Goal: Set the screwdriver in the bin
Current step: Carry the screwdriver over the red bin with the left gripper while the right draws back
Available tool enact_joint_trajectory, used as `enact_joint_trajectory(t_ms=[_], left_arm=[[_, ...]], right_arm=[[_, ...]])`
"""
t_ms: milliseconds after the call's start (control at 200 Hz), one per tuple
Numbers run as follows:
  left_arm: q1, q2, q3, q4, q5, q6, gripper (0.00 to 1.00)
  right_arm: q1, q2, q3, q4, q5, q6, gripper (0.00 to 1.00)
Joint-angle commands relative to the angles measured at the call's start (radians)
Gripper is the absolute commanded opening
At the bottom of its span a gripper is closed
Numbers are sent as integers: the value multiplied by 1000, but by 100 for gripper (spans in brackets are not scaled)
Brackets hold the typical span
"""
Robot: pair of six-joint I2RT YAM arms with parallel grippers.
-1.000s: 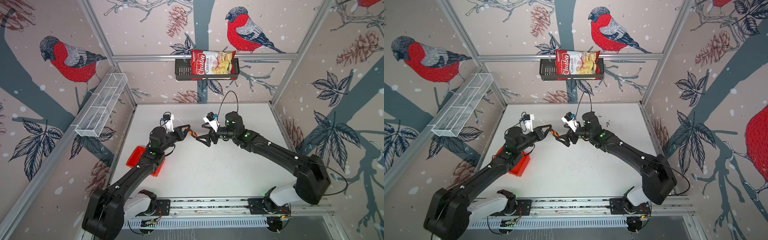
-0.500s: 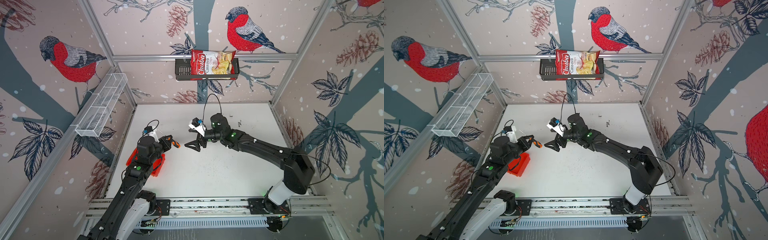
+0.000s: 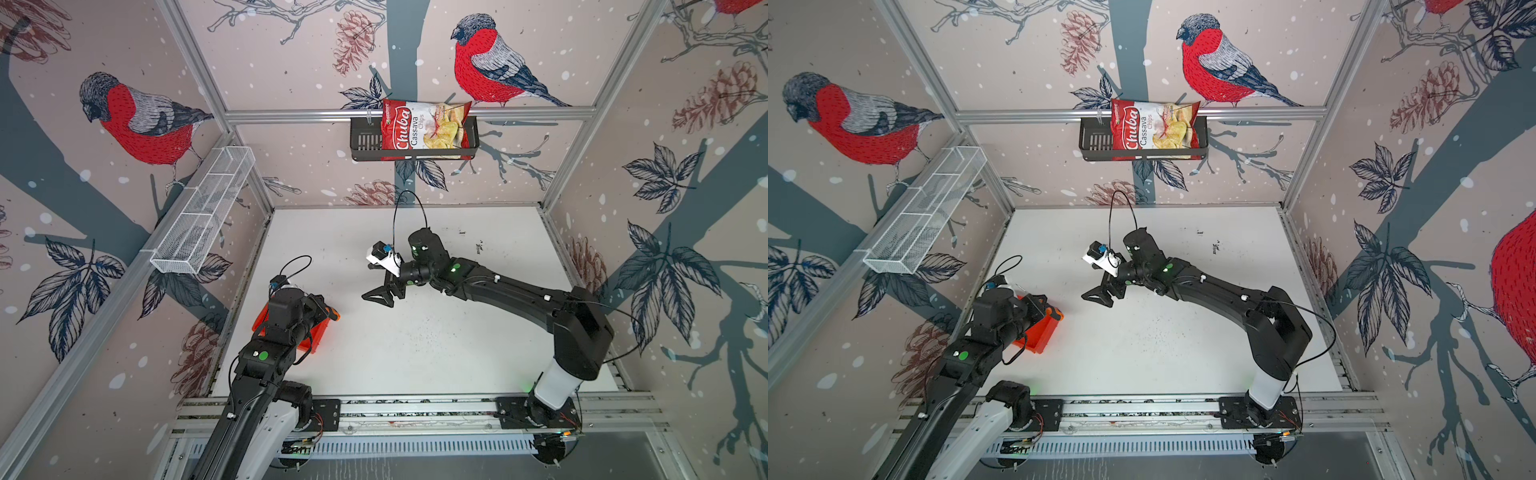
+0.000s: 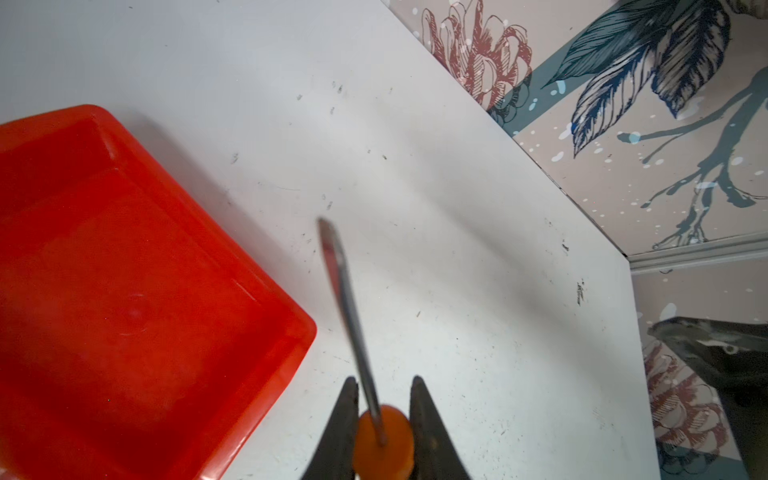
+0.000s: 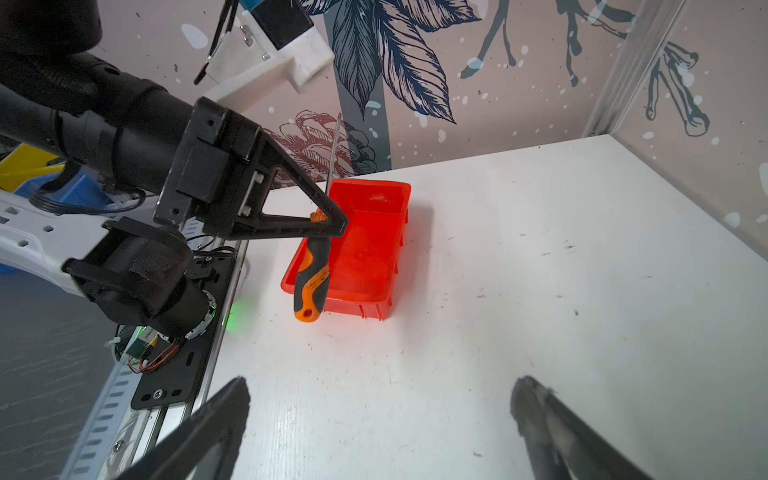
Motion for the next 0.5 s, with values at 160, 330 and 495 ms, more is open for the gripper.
enact_joint_trajectory(t_ms=[160, 330, 495], left_arm=[[6, 1, -10, -129, -94, -26, 5], [26, 12, -24, -120, -145, -26, 6], [104, 46, -35, -89, -142, 29, 6]], right_arm=[[4, 5, 9, -41, -5, -73, 100], [5, 18, 30, -65, -2, -82, 100], [6, 25, 31, -70, -3, -80, 100]])
